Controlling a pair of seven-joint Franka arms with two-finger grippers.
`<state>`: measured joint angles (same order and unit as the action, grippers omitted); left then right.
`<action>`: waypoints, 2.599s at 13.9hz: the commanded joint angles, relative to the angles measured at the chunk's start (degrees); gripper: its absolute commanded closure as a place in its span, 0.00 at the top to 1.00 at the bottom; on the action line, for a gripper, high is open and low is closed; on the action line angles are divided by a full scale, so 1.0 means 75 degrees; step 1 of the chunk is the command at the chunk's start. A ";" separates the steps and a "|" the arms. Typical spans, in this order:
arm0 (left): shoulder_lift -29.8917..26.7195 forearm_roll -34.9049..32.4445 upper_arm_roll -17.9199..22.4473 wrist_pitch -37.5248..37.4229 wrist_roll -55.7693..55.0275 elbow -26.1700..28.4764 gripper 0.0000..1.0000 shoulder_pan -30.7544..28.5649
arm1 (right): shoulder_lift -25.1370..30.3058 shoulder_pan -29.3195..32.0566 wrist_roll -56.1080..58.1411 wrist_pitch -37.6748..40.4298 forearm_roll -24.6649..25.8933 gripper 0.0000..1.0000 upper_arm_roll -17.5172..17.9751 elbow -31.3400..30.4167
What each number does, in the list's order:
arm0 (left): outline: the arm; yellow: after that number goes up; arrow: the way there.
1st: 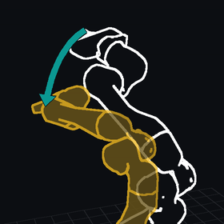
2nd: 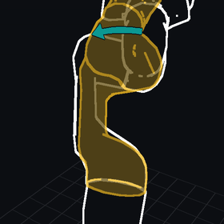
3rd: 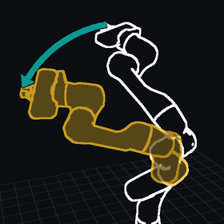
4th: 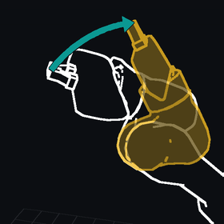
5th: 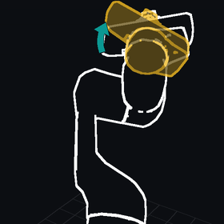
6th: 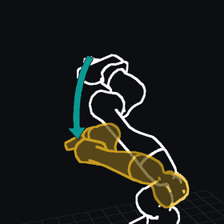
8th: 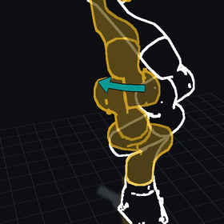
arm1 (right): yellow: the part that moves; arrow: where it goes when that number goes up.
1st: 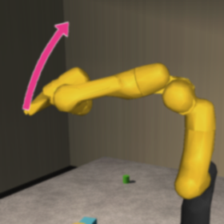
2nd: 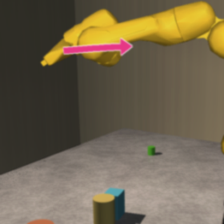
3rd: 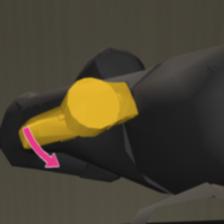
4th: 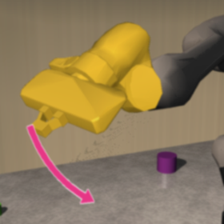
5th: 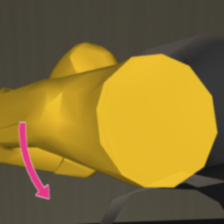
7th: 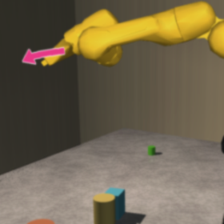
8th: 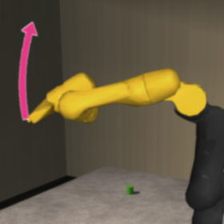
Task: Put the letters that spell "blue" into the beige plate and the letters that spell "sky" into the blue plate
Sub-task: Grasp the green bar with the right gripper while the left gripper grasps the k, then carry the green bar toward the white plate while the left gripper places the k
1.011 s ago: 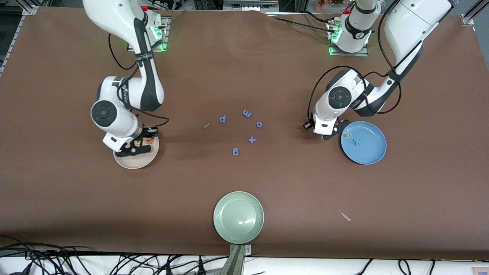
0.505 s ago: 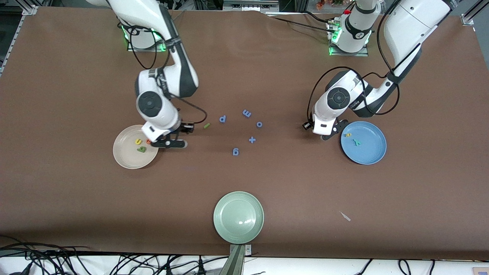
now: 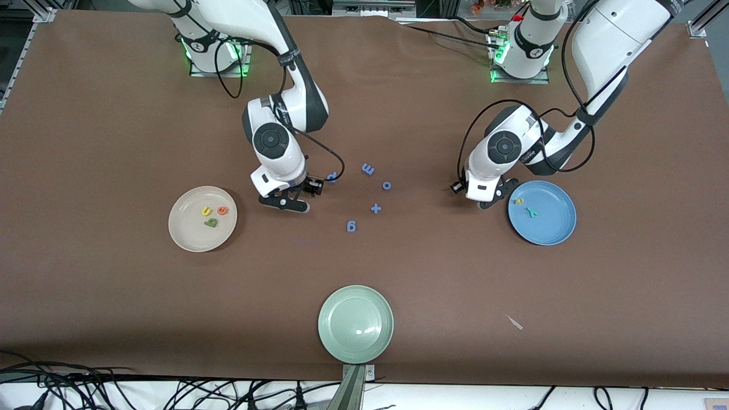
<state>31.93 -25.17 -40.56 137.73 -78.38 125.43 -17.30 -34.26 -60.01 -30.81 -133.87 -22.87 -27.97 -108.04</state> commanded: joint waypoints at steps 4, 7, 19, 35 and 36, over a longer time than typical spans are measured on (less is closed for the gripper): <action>0.0126 -0.0909 -0.0005 0.0081 -0.0809 0.0010 0.24 -0.0014 | -0.0166 -0.0084 -0.0472 -0.0103 -0.0244 0.63 0.0015 -0.0149; 0.0079 -0.0910 -0.0040 0.0011 -0.0858 -0.0072 0.15 -0.0107 | -0.0307 -0.0190 -0.0532 -0.0115 -0.0291 0.62 0.0015 -0.0149; -0.0296 -0.0195 -0.1365 -0.2263 0.1436 -0.1115 0.05 -0.2684 | -0.0424 -0.0284 -0.0919 -0.0232 -0.0291 0.47 0.0132 -0.0172; -0.0178 -0.0957 -0.1341 -0.1606 0.2459 -0.0646 0.67 -0.4127 | -0.0201 -0.0178 0.3912 0.3084 -0.0092 0.01 -0.2642 0.0953; -0.0179 -0.0946 -0.1365 -0.1699 0.2459 -0.0855 0.69 -0.4127 | -0.0225 -0.0178 0.4512 0.3084 0.0024 0.01 -0.2935 0.0837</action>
<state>31.31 -31.30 -49.63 125.81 -61.11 120.57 -47.42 -35.34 -61.00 -5.16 -111.82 -23.66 -46.87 -101.02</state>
